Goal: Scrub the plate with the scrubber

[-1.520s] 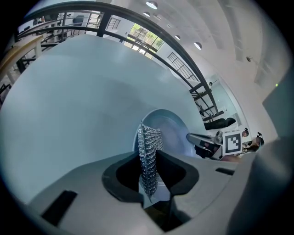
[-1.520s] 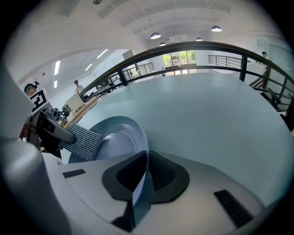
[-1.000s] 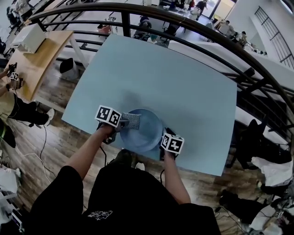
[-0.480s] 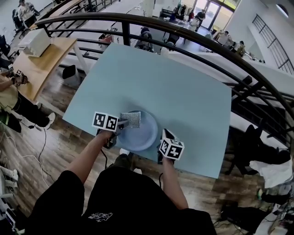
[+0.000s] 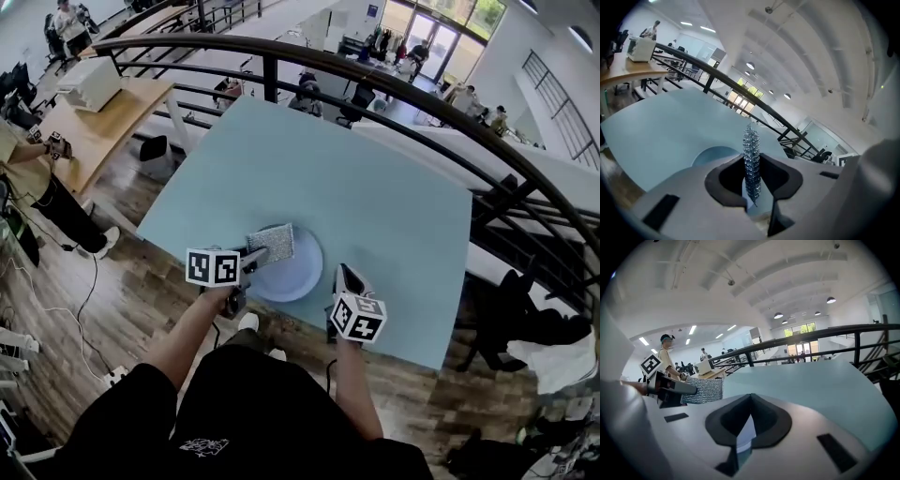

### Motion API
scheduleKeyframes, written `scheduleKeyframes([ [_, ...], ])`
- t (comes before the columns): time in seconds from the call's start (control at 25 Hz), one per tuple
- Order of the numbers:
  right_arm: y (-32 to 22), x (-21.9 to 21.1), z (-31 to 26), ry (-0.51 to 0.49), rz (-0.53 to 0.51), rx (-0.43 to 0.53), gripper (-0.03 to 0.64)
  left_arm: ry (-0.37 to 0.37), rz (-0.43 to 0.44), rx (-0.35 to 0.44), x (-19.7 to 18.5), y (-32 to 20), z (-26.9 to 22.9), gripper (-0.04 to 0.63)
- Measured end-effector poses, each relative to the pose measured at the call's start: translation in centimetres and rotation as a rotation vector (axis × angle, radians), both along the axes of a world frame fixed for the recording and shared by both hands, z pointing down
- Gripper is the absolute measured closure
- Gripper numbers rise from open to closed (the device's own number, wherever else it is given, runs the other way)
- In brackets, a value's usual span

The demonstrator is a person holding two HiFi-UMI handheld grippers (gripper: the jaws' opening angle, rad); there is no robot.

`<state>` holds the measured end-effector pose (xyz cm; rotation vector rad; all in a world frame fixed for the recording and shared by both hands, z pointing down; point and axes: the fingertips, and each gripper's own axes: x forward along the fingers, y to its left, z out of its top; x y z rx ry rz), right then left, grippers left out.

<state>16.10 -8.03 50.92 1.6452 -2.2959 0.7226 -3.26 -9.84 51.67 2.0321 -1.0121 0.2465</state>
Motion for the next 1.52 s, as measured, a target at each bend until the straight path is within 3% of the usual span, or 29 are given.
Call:
scheduleKeyframes([
  [0.2,0.8,-0.4,-3.3,0.009,-0.018,0.072,0.611,-0.016,-0.031,0.119,-0.9,0.7,-3.3,0.501],
  [0.6,1.1,-4.1,-9.7,0.017,-0.056,0.197,0.611,0.006,-0.114,0.281,-5.3,0.5,-9.4,0.502],
  [0.84,1.1,-6.0,-12.5,0.023,-0.042,0.246,0.611,-0.05,-0.118,0.389,-8.2,-0.2,-12.0,0.502],
  [1.16,1.9,-7.8,-14.1,0.052,-0.027,0.305,0.611,-0.21,-0.072,0.626,-9.6,0.2,-15.0,0.502],
  [1.52,2.6,-9.2,-16.8,0.104,-0.013,0.392,0.611,-0.249,-0.057,0.803,-9.5,1.1,-17.8,0.502],
])
